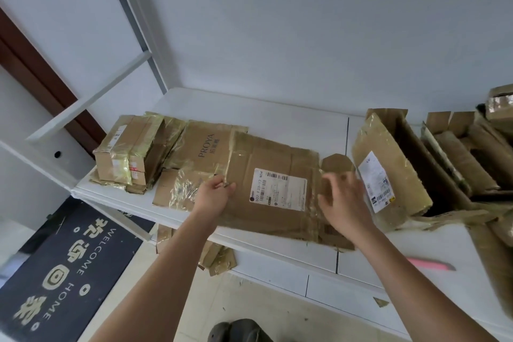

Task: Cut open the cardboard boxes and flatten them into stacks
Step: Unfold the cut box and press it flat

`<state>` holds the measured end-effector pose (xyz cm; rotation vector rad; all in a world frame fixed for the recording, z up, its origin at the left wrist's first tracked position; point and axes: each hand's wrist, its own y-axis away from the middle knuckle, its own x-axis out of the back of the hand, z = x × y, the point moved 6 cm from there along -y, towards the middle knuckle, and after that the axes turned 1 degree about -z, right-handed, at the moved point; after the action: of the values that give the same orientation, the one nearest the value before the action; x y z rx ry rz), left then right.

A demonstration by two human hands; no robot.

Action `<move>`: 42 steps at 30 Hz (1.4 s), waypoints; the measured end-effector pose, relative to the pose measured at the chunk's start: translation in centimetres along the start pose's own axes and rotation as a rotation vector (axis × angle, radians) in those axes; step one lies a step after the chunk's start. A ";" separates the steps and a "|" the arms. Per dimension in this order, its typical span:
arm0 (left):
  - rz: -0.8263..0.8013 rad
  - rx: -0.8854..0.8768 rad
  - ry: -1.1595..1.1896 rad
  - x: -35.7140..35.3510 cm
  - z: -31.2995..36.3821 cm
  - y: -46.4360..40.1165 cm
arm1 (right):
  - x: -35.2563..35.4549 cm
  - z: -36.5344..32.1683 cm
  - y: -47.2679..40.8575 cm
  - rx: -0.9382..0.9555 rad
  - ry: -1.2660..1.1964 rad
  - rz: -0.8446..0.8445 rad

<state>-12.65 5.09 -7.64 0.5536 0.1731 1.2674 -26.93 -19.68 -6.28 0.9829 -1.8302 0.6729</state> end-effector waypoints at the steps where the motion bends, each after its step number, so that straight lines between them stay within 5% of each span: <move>1: 0.018 -0.012 0.037 -0.1 0.5 0.2 | 1.1 -0.2 0.2 -0.032 0.005 0.157; 4: 0.062 -0.003 0.222 0.3 1.5 0.5 | 1.8 -0.9 1.0 -0.149 -0.079 0.367; 11: 0.127 0.132 0.549 1.9 0.8 0.9 | -1.0 -7.1 1.2 -0.247 -0.891 0.188; 15: 0.003 0.185 0.616 1.0 -0.3 1.3 | -3.9 -11.4 0.3 -0.089 -0.946 0.113; 19: 0.185 0.161 0.357 5.0 -1.0 0.1 | -6.0 -13.1 -2.2 -0.097 -0.937 0.004; 23: 0.378 -0.040 -0.251 9.6 -0.2 -0.7 | -8.4 -15.1 -4.2 -0.088 -0.896 -0.167; 25: 0.369 -0.230 -0.612 9.8 0.9 -1.2 | -9.8 -16.0 -4.7 -0.102 -0.873 -0.237; 28: 0.283 -0.266 -0.921 9.7 0.7 -2.9 | -11.6 -16.2 -5.7 -0.156 -0.820 -0.302; 35: 0.087 -0.297 -1.105 8.3 -0.6 -6.1 | -12.7 -14.8 -6.4 -0.241 -0.617 -0.457; 42: 0.053 -0.233 -1.011 8.7 -0.2 -8.1 | -9.6 -13.5 -5.8 -0.303 -0.622 -0.344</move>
<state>-3.19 11.79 -10.20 0.9285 -0.8245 0.9109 -13.29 -9.00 -8.99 1.3483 -2.1231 -0.1458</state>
